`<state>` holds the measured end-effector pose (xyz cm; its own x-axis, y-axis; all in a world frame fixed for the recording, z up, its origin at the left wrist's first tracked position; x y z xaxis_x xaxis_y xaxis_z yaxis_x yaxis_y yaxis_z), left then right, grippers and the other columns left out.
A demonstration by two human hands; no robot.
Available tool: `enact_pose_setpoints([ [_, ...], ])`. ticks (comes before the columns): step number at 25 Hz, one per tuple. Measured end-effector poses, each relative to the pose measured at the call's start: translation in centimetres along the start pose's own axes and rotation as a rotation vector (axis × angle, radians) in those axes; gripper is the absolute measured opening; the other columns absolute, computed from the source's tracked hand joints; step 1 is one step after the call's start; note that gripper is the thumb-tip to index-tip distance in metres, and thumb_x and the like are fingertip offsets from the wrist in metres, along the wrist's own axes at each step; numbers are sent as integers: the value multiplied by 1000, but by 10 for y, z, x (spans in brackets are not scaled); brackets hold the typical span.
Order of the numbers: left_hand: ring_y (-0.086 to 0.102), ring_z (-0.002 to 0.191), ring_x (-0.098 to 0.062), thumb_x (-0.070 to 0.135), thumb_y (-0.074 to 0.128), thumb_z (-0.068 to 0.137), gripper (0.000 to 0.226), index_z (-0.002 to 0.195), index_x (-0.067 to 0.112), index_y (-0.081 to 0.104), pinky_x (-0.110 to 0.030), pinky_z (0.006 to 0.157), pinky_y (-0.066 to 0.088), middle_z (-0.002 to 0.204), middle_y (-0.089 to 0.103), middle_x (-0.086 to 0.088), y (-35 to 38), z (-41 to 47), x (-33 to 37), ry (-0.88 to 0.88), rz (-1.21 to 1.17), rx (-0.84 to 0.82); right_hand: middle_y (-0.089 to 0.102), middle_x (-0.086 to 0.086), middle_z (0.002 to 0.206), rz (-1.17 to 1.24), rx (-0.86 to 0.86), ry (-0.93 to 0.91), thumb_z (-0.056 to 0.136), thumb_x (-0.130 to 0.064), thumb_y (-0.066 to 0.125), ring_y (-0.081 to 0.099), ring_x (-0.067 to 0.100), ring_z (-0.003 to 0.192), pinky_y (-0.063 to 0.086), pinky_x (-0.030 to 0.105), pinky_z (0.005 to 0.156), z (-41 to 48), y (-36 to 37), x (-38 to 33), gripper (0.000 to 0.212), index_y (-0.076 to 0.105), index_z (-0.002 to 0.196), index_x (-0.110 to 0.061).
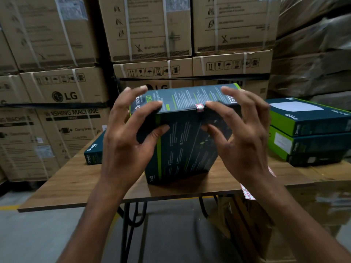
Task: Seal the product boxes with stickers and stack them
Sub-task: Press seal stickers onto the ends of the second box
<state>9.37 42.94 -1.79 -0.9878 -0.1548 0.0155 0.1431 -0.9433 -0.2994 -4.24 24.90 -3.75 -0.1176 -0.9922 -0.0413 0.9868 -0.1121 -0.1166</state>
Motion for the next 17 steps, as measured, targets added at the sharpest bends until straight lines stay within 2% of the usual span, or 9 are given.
enact_pose_setpoints([
  [1,38,150,-39,11,82,91,44,132,4,67,-54,120,38,149,50,-19,-1,-4,0,15,0,11,60,6,144,3,13,-16,95,-31,78,47,31,135,42,55,104,0,-3,-3,35,73,128,-22],
  [5,40,147,-44,9,82,91,40,128,2,69,-58,118,38,140,58,-18,-2,-11,1,35,-17,36,70,0,128,79,58,-37,101,-31,71,56,31,122,44,57,95,7,-16,-11,18,80,115,-24],
  [8,43,144,-46,8,83,90,40,128,2,69,-61,115,40,138,59,-17,-5,-12,2,48,-28,47,74,-2,114,165,20,-63,101,-26,72,59,29,110,48,52,87,14,-14,-16,15,81,112,-21],
  [13,46,141,-45,6,83,90,39,127,3,70,-61,114,42,133,61,-15,-8,-11,2,59,-68,63,71,-2,121,162,-89,-80,95,-21,78,58,29,109,50,51,85,10,-8,-10,28,77,123,-20],
  [17,45,141,-47,3,84,87,41,125,1,69,-61,114,42,132,60,-16,-8,-14,-1,53,-88,48,72,-4,115,248,-119,-54,98,-30,74,57,19,101,46,39,83,19,-11,-13,18,80,113,-20],
])
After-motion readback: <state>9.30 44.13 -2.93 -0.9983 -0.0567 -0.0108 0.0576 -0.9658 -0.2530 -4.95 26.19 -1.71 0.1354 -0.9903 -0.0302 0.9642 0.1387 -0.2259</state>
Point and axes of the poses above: each hand's wrist, its own z-axis towards the middle knuckle, its own y-axis out of the palm, x = y × z, the point moved 9 cm from there along z, towards the middle knuckle
